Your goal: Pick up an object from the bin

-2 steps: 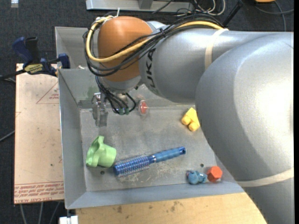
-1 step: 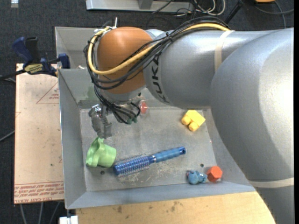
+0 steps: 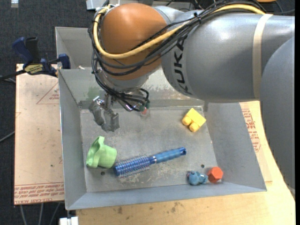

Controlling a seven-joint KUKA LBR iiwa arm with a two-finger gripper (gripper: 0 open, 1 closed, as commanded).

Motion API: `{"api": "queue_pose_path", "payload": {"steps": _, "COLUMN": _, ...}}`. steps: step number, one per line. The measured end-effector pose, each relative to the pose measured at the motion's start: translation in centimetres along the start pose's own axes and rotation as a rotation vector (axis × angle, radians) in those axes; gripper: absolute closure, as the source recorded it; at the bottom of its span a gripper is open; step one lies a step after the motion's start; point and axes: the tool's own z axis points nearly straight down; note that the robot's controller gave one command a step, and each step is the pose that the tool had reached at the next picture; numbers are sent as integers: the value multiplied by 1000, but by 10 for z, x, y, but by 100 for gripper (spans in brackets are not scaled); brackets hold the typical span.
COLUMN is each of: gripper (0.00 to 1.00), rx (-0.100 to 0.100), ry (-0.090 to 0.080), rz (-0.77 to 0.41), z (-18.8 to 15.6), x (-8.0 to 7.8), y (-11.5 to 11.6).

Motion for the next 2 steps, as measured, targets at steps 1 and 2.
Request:
{"api": "queue_pose_path", "payload": {"steps": 1, "gripper": 100, "rx": -1, "ry": 13, "rz": 209, "z": 84, "x": -12, "y": -26}}
{"api": "queue_pose_path", "payload": {"steps": 2, "gripper": 100, "rx": -2, "ry": 10, "rz": -48, "z": 91, "x": 16, "y": -16}}
